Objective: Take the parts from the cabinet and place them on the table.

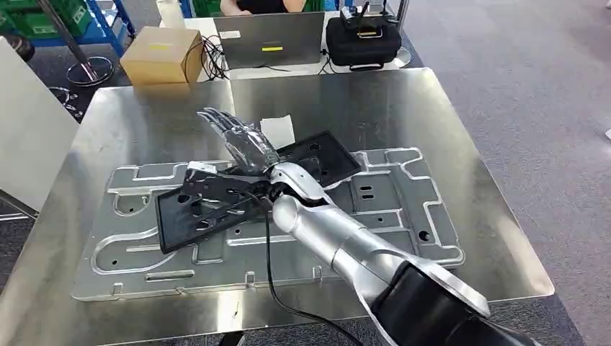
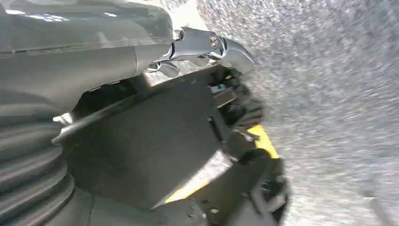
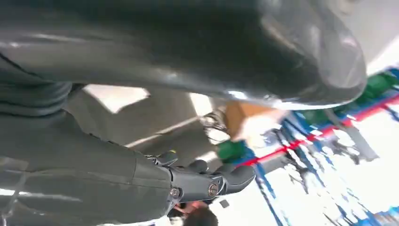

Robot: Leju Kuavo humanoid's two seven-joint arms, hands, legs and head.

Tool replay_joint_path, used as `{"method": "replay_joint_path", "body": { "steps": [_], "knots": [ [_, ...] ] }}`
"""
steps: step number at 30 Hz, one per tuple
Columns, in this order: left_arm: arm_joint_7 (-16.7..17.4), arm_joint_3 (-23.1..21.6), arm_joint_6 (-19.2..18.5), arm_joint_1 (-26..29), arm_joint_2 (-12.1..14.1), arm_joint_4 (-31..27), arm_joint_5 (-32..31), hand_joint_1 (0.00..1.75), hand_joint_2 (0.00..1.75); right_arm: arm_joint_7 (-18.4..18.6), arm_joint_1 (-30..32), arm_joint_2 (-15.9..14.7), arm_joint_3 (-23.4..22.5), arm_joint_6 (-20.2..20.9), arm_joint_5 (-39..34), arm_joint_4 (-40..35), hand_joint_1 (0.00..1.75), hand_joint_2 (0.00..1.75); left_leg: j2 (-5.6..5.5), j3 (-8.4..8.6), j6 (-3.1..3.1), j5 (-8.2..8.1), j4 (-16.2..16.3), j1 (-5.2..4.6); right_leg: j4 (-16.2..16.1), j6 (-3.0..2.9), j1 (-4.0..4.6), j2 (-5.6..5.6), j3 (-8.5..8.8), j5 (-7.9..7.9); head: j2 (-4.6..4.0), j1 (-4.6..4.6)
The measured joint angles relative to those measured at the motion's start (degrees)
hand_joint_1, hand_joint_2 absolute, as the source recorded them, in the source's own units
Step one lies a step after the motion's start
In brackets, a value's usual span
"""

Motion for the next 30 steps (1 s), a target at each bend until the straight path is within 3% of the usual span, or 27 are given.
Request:
{"method": "replay_joint_path", "body": {
  "steps": [5, 8, 9, 10, 12, 14, 15, 16, 17, 19, 20, 22, 24, 25, 26, 27, 30],
  "knots": [
    [-2.1, 4.0, 1.3, -0.1, 0.1, 0.0, 4.4, 0.00, 0.00, -4.4, 11.3, -2.6, -1.0, -2.6, -1.2, -13.1, 0.00, 0.00, -0.02, -0.10, 0.24, -0.19, 0.3, -0.29, -0.3, 0.16, -0.31, -0.04, 0.07, 0.09, 0.00, -0.13],
    [-3.3, 6.2, 1.6, 0.1, 0.2, 0.0, 5.9, 0.00, 0.00, -7.0, 18.1, -6.4, -2.4, -5.1, -2.6, -23.7, 0.00, 0.00, -0.04, -0.26, 0.33, -0.22, 0.3, -0.21, -0.6, 0.41, -0.29, -0.06, 0.09, 0.23, 0.00, -0.17],
    [-3.6, 6.7, 1.6, 0.2, 0.3, 0.0, 6.2, 0.00, 0.00, -7.8, 19.8, -7.2, -2.9, -5.6, -3.3, -26.4, 0.00, 0.00, -0.03, -0.24, 0.56, 0.13, 0.3, -0.20, -0.6, 0.69, -0.28, -0.04, 0.16, 0.56, 0.00, -0.20],
    [-3.9, 7.2, 1.6, 0.2, 0.3, 0.0, 6.5, 0.00, 0.00, -8.9, 21.8, -8.1, -3.6, -6.2, -3.8, -29.4, 0.00, 0.00, 0.11, 0.08, 1.08, 0.57, -0.6, 0.41, -0.5, 0.87, 0.01, 0.03, 0.14, 0.20, 0.00, -0.15],
    [-4.3, 7.9, 1.8, 0.2, 0.3, 0.0, 7.0, 0.00, 0.00, -11.3, 26.1, -10.4, -5.0, -6.9, -4.9, -35.5, 0.00, 0.00, 0.29, 0.15, 1.51, 1.00, -1.0, 0.56, 3.5, 1.00, 0.05, -0.22, -1.56, -3.11, 0.00, -0.04],
    [-4.5, 8.7, 2.2, 0.4, 0.3, 0.0, 7.3, 0.00, 0.00, -13.2, 30.5, -13.2, -6.7, -6.9, -5.7, -41.7, 0.00, 0.00, 0.30, -0.06, 1.56, 1.01, -0.9, 0.53, 12.6, 1.15, 0.01, -0.25, -5.87, -7.34, 0.00, -0.13],
    [-4.5, 9.0, 2.6, 0.6, 0.3, 0.0, 7.6, 0.00, 0.00, -13.6, 32.5, -14.2, -7.4, -6.8, -6.0, -43.8, 0.00, 0.00, 0.30, -0.19, 1.56, 1.01, -0.8, 0.52, 15.9, 1.18, 0.03, -0.25, -7.51, -8.08, 0.00, -0.09],
    [-4.4, 9.2, 2.9, 0.7, 0.3, 0.0, 7.6, 0.00, 0.00, -13.8, 34.1, -15.0, -7.8, -6.5, -6.0, -45.6, 0.00, 0.00, 0.32, -0.30, 1.56, 1.00, -0.7, 0.52, 16.6, 1.18, 0.01, -0.26, -8.05, -7.32, 0.00, -0.11],
    [-4.3, 9.5, 3.2, 0.7, 0.3, 0.0, 7.7, 0.00, 0.00, -13.9, 35.4, -16.1, -8.3, -6.1, -5.9, -47.6, 0.00, 0.00, 0.33, -0.42, 1.53, 0.99, -0.5, 0.53, 14.7, 1.10, 0.00, -0.34, -7.25, -5.29, 0.00, -0.07],
    [-4.0, 9.9, 3.9, 0.8, 0.3, 0.0, 7.7, 0.00, 0.00, -14.0, 36.9, -17.1, -9.0, -5.9, -5.8, -49.8, 0.00, 0.00, 0.31, -0.47, 1.34, 0.86, -0.3, 0.53, 6.3, 0.68, 0.00, -0.40, -3.04, -0.48, 0.00, -0.07],
    [-3.8, 10.0, 4.1, 0.8, 0.3, 0.0, 7.7, 0.00, 0.00, -14.0, 37.4, -17.4, -9.4, -5.8, -5.8, -50.7, 0.00, 0.00, 0.32, -0.56, 1.17, 0.76, 0.0, 0.52, 1.2, 0.24, 0.10, -0.40, -0.57, 0.51, 0.00, -0.09],
    [-3.5, 10.0, 4.6, 0.9, 0.3, 0.0, 7.6, 0.00, 0.00, -13.9, 38.1, -17.9, -10.0, -5.5, -5.8, -51.9, 0.00, 0.00, 0.29, -0.97, 0.52, 0.94, 0.1, 0.34, 0.4, -0.29, 0.68, -0.36, -0.26, 0.70, 0.00, -0.13],
    [-3.2, 10.3, 5.4, 0.9, 0.4, 0.0, 7.5, 0.00, 0.00, -14.0, 38.5, -18.1, -10.5, -4.7, -6.0, -52.4, 0.00, 0.00, 0.28, -1.12, -0.18, 1.32, 0.1, 0.46, 0.1, -0.74, 0.73, -0.28, -0.47, 0.74, 0.00, -0.22],
    [-2.9, 10.4, 6.0, 1.0, 0.5, 0.0, 7.4, 0.00, 0.00, -14.1, 38.8, -18.1, -10.8, -4.5, -6.1, -52.7, 0.00, 0.00, 0.24, -1.24, -0.54, 1.35, 0.2, 0.13, -0.5, -1.31, 0.29, -0.36, -0.52, 1.18, 0.00, -0.15],
    [-2.7, 10.6, 6.6, 1.0, 0.6, 0.0, 7.2, 0.00, 0.00, -14.2, 39.0, -18.1, -11.0, -4.3, -6.1, -52.8, 0.00, 0.00, 0.30, -1.51, -0.87, 0.30, 0.8, 0.40, -0.8, -1.72, 0.08, -0.63, -0.54, 1.54, 0.00, -0.09],
    [-2.3, 10.8, 7.3, 1.2, 0.6, 0.0, 7.1, 0.00, 0.00, -14.3, 39.1, -18.2, -11.1, -4.0, -6.1, -53.0, 0.00, 0.00, 0.30, -2.29, -1.44, -2.30, 3.0, 0.50, -0.9, -2.27, 0.09, -0.70, -0.92, 1.93, 0.00, -0.57],
    [-2.0, 11.2, 8.0, 1.5, 0.8, 0.0, 7.0, 0.00, 0.00, -14.4, 39.5, -18.2, -11.3, -3.8, -6.1, -53.3, 0.00, 0.00, 0.30, -6.27, -2.45, -9.41, 14.8, 1.25, -0.7, -2.48, 0.12, -0.86, -2.47, 2.96, 0.00, -0.72]
  ]
}}
